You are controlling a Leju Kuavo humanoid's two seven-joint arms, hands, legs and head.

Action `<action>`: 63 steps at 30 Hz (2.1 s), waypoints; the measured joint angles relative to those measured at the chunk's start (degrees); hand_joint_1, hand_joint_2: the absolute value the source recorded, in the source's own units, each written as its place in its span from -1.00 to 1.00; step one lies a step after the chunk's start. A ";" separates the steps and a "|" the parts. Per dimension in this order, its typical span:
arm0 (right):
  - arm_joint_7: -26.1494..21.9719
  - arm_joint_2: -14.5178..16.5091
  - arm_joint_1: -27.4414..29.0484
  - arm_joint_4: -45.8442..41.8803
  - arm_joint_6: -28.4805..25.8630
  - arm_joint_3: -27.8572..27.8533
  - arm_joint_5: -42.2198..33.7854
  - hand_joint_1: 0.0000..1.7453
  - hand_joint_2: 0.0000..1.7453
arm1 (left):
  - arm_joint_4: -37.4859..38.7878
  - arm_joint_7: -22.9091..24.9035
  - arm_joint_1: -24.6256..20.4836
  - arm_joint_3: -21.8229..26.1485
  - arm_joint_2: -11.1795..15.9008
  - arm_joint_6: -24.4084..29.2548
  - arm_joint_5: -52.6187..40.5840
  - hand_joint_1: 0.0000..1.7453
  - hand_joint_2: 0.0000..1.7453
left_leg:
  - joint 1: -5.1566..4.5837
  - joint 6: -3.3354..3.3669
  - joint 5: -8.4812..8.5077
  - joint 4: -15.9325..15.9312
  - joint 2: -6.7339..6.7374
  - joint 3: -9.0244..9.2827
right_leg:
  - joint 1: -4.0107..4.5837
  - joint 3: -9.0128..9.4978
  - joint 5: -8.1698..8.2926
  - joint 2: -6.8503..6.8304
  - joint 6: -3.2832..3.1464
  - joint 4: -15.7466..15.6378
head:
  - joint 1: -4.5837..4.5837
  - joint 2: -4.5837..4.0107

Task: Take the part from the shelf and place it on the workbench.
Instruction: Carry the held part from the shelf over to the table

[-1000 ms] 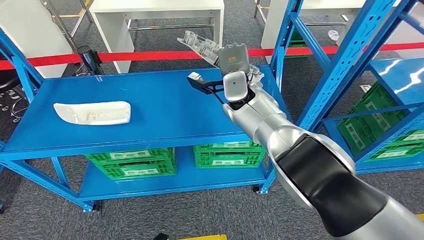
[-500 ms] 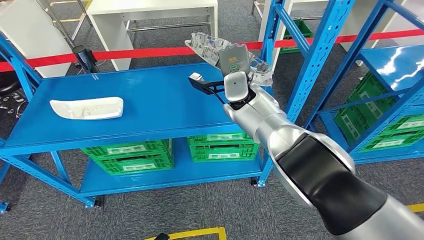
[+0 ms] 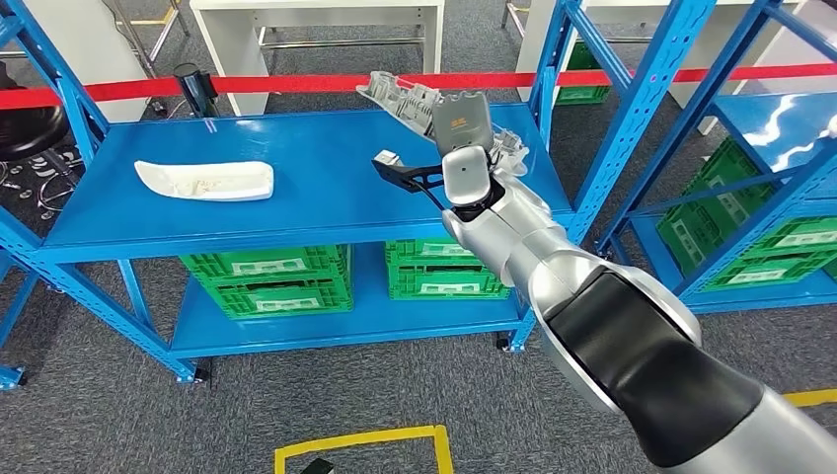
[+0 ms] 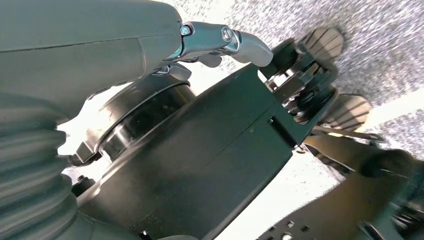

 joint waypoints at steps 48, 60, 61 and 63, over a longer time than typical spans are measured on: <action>0.31 -0.93 -0.45 0.15 -2.58 0.37 -0.43 1.00 1.00 | -0.12 -0.75 -0.16 -1.10 0.18 0.00 -0.03 -1.00 1.00 | 1.02 -3.50 -5.70 5.12 0.09 5.14 | 0.33 -0.81 9.04 -0.60 -1.61 -12.71 | 0.04 0.00; -0.02 -1.53 -0.34 0.24 -3.17 0.37 -0.08 1.00 1.00 | -0.11 -0.42 -0.09 -1.29 0.16 0.02 0.29 -1.00 1.00 | 0.41 0.00 0.35 -0.17 0.20 -0.50 | -0.14 -2.13 1.61 -0.26 1.05 2.30 | 0.45 0.00; -0.04 -1.46 -0.40 0.23 -3.17 0.37 -0.05 1.00 1.00 | -0.11 -0.42 -0.10 -1.31 0.14 0.02 0.37 -1.00 1.00 | 0.41 -0.14 0.96 0.07 0.19 -1.38 | -0.10 0.73 2.57 -0.25 0.84 -0.46 | 0.45 0.00; -0.07 -1.23 -0.62 0.20 -3.14 0.37 -0.06 1.00 1.00 | -0.11 -0.44 -0.12 -1.33 0.08 0.02 0.47 -1.00 1.00 | 0.27 -0.66 2.03 0.46 0.17 -2.61 | 0.19 7.14 1.23 -0.24 0.23 -8.54 | 0.44 0.00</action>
